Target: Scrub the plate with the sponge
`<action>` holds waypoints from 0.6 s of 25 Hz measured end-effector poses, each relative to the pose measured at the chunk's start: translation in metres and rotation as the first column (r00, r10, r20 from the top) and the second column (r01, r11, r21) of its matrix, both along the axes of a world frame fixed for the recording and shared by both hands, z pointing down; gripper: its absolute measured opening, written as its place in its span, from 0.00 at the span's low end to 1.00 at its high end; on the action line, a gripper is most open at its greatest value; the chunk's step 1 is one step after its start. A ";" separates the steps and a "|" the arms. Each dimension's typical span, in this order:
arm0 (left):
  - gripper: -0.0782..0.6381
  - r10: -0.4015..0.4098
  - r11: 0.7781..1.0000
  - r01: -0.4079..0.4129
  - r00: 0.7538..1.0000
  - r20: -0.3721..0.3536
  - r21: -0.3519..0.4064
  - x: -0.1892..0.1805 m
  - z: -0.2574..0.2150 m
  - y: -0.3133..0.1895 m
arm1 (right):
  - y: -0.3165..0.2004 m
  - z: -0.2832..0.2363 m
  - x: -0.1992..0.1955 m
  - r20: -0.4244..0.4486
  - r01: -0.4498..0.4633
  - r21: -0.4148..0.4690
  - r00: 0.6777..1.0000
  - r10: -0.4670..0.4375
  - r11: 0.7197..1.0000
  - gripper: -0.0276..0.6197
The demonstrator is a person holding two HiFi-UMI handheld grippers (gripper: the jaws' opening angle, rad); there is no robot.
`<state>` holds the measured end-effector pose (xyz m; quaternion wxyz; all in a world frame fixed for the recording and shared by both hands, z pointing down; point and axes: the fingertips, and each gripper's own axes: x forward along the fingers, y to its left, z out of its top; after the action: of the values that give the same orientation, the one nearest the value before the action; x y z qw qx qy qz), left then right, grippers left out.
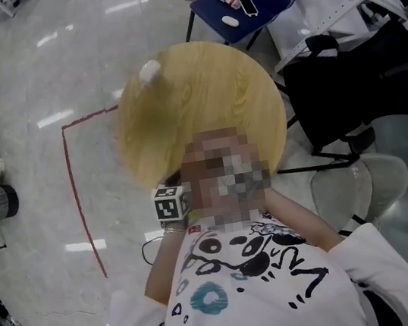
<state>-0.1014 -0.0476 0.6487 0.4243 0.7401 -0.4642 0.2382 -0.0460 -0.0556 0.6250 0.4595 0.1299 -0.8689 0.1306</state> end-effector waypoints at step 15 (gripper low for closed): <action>0.18 -0.026 1.000 0.026 1.000 0.011 0.008 0.000 -0.002 -0.001 | -0.036 -0.002 0.012 -0.019 -0.031 0.056 0.999 0.032 0.998 0.16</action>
<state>-0.1015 -0.0489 0.6471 0.4219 0.7342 -0.4772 0.2349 -0.0340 -0.0919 0.6234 0.4621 0.1575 -0.8655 0.1125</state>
